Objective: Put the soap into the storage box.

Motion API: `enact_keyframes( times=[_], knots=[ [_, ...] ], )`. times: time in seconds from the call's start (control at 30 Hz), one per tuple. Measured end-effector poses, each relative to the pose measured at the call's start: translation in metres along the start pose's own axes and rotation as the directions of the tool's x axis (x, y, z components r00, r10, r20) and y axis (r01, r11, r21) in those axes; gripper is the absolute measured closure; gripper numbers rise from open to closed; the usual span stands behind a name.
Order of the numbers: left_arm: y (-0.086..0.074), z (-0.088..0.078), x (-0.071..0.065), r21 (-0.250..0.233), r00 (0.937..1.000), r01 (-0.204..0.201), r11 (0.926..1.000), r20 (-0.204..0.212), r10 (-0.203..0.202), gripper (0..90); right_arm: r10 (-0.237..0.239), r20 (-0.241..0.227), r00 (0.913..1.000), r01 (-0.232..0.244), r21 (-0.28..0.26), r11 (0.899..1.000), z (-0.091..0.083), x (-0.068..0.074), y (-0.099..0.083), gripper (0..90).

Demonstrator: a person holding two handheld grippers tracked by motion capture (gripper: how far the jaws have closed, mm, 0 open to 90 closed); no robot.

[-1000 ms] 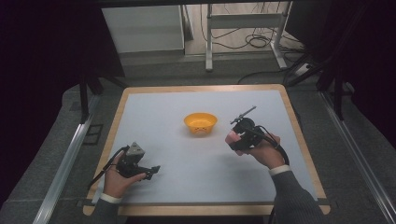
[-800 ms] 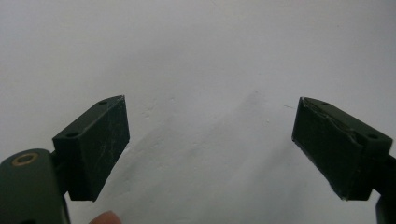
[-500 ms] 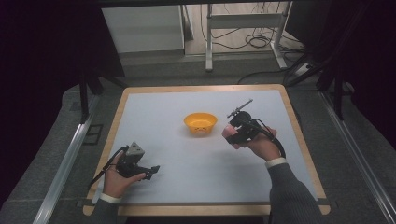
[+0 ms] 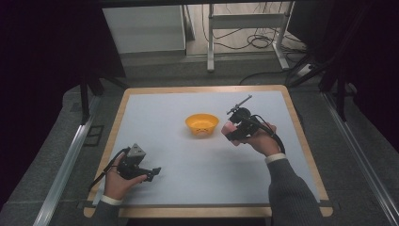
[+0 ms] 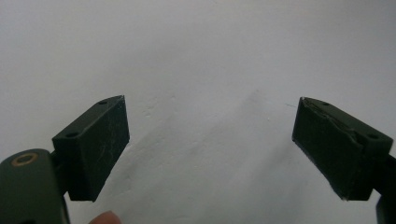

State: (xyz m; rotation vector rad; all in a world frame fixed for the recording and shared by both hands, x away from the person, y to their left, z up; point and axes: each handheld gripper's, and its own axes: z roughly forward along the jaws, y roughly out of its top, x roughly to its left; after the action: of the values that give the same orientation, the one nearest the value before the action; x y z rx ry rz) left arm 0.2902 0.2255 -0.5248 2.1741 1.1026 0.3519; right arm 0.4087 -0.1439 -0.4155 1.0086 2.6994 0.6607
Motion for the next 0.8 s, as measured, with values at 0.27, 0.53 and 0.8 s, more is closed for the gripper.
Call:
enact_keyframes(
  times=[0.27, 0.53, 0.8],
  knots=[
    [0.000, 0.000, 0.000, -0.002, 1.0000, -0.001, 1.0000, 0.005, 0.001, 11.5, -0.011, 0.002, 0.9999, 0.011, -0.001, 1.000, 0.001, -0.004, 0.011, 59.2],
    [0.000, 0.000, 0.000, -0.001, 1.0000, -0.003, 1.0000, 0.006, 0.003, 11.5, -0.027, -0.003, 0.9996, 0.027, -0.003, 1.000, 0.008, -0.008, 0.022, 59.2],
    [0.000, 0.000, 0.000, -0.001, 1.0000, -0.004, 1.0000, 0.005, 0.004, 11.5, -0.045, -0.012, 0.9989, 0.045, -0.004, 0.999, 0.017, -0.011, 0.034, 59.2]
  ],
)
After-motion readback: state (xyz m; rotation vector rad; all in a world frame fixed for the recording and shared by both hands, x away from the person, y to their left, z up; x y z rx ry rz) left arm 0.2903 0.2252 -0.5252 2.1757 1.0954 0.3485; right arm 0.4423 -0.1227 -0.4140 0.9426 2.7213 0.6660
